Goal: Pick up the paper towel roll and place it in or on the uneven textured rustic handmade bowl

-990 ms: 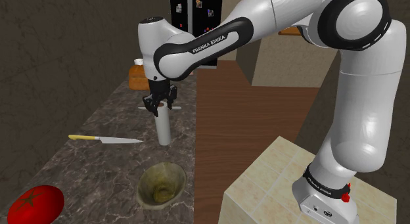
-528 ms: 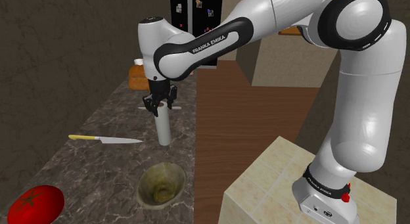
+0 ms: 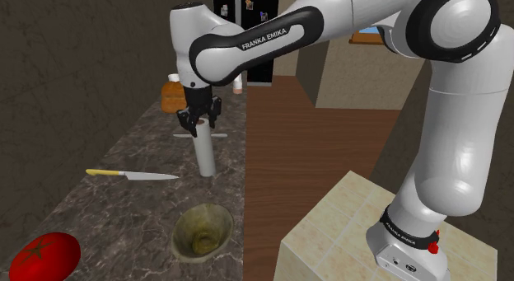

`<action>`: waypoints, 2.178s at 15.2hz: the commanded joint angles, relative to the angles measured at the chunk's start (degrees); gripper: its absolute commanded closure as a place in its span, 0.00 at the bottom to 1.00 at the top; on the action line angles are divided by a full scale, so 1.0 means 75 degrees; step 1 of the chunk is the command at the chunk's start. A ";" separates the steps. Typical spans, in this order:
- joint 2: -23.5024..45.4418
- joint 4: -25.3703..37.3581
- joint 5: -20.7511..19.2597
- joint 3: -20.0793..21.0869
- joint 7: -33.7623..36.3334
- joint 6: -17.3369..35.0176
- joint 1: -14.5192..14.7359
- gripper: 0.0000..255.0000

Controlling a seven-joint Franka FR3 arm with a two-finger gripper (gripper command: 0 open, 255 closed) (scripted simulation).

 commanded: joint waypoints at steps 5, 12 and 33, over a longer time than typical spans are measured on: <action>-0.0092 0.0499 0.0091 0.0026 -0.0127 -0.0573 0.0001 1.00; -0.0147 0.1145 0.0156 0.0054 -0.0234 -0.1261 0.0033 1.00; -0.1021 0.1958 0.0461 0.0533 0.0554 -0.2996 0.0651 1.00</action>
